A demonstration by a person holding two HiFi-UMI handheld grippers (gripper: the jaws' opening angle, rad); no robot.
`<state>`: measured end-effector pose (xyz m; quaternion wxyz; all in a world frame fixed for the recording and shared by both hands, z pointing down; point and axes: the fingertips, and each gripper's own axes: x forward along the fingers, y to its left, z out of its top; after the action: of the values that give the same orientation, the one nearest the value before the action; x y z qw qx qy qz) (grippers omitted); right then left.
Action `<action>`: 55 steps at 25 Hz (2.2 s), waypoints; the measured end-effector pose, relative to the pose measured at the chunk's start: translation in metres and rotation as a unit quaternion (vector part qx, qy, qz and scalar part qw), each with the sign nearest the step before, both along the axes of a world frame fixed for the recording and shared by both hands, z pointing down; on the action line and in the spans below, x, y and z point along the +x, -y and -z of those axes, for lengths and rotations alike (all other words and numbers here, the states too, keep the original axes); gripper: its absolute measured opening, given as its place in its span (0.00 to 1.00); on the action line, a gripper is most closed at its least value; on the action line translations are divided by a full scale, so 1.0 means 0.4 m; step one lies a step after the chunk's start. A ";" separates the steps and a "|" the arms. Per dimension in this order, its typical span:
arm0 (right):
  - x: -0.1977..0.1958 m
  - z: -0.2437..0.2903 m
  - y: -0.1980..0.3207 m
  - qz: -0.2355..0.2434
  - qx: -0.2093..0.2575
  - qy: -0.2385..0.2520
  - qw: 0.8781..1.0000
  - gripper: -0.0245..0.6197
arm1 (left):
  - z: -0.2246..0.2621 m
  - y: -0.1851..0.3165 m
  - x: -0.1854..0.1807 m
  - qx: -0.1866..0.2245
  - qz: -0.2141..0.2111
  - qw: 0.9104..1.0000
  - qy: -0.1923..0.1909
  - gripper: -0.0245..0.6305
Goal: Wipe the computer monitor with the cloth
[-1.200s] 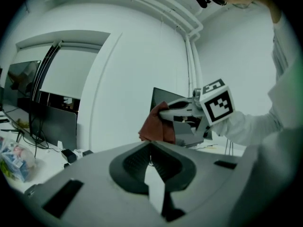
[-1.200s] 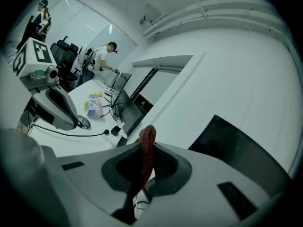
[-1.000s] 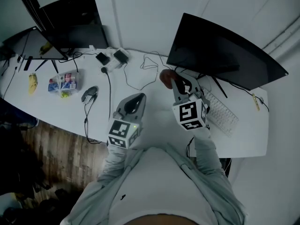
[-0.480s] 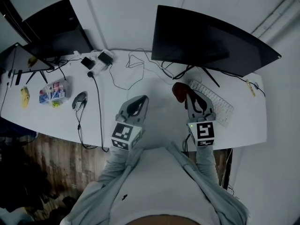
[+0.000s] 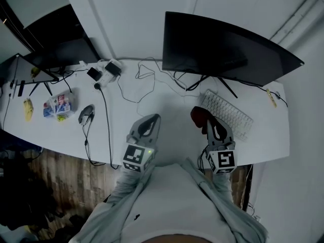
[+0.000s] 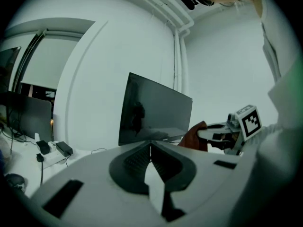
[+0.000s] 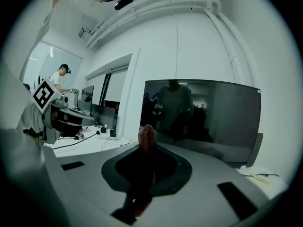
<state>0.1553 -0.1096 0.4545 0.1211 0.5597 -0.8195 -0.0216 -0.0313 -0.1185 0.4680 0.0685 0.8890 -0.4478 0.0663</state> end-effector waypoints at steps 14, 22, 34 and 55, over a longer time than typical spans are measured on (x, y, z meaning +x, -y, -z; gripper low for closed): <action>-0.052 0.022 0.016 0.028 0.017 0.024 0.999 0.10 | 0.002 -0.002 -0.054 0.000 0.023 1.000 0.000 0.07; -0.055 0.028 0.010 0.032 0.018 0.028 0.999 0.10 | 0.008 -0.006 -0.057 0.005 0.020 1.000 -0.006 0.07; -0.061 0.024 0.004 0.034 0.013 0.042 0.998 0.10 | 0.003 -0.005 -0.068 0.001 0.026 1.000 -0.002 0.07; -0.059 0.019 0.010 0.034 0.009 0.058 0.998 0.10 | -0.007 0.003 -0.086 -0.003 0.035 0.999 -0.002 0.07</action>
<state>0.1318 -0.1136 0.4469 0.0673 0.5328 -0.8436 -0.0002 -0.0655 -0.1198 0.4708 0.0740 0.8728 -0.4782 0.0636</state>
